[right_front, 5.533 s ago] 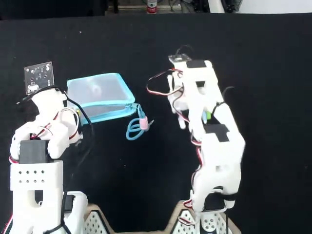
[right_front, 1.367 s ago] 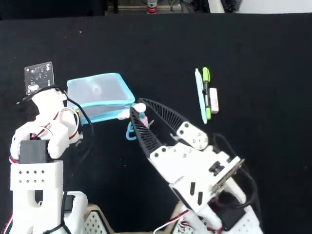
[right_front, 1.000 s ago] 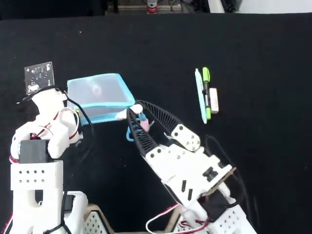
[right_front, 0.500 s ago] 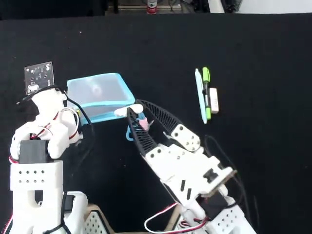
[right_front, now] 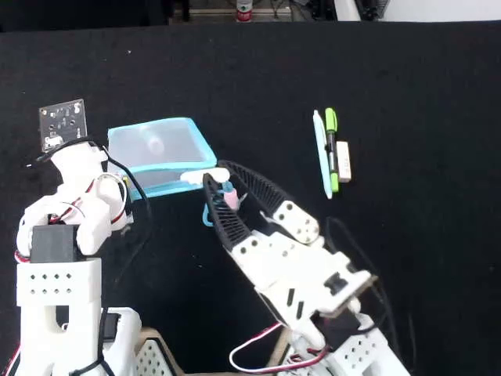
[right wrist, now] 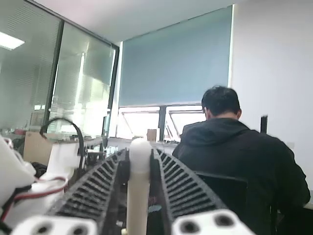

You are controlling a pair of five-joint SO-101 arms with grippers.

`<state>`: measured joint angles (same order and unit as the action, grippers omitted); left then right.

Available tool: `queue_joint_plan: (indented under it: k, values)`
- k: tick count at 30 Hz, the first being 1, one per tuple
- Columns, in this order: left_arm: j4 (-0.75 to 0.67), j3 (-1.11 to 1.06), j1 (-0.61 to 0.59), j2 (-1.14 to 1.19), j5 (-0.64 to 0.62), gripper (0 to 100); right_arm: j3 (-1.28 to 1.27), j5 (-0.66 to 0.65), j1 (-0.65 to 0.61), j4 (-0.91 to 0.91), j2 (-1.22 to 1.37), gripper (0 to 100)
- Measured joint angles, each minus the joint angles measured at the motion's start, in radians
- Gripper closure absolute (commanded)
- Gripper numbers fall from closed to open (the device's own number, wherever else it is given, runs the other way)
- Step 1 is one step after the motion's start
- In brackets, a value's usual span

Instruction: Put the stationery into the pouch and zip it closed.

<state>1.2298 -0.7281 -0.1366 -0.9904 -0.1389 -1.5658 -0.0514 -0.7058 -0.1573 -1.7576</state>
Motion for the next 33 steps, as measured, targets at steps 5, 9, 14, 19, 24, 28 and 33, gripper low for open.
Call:
queue_joint_plan:
  k: [5, 9, 14, 19, 24, 28, 33]
  values:
    - [0.000, 0.000, 0.000, 0.000, 0.000, 97, -0.092, 0.000, 0.000, -0.003, 0.000, 98.8]
    - [0.000, 0.000, 0.000, 0.000, 0.000, 97, -0.123, 0.000, 0.000, -0.003, 0.000, 98.7]
    - [0.000, 0.000, 0.000, 0.000, 0.000, 97, -0.126, 0.002, 0.000, -0.003, 0.002, 98.7]
    - [0.000, 0.000, 0.000, 0.000, 0.000, 97, -0.126, -0.002, -0.035, 0.040, 0.003, 98.6]
    - [0.000, 0.000, 0.000, 0.000, 0.000, 97, -0.049, -0.002, -0.094, 0.143, 0.086, 98.6]
    - [0.000, 0.000, 0.000, 0.000, 0.000, 97, 0.026, -0.002, -0.104, 0.150, 0.221, 98.6]
    - [0.000, 0.000, 0.000, 0.000, 0.000, 97, 0.092, 0.003, -0.106, 0.150, 0.391, 96.6]
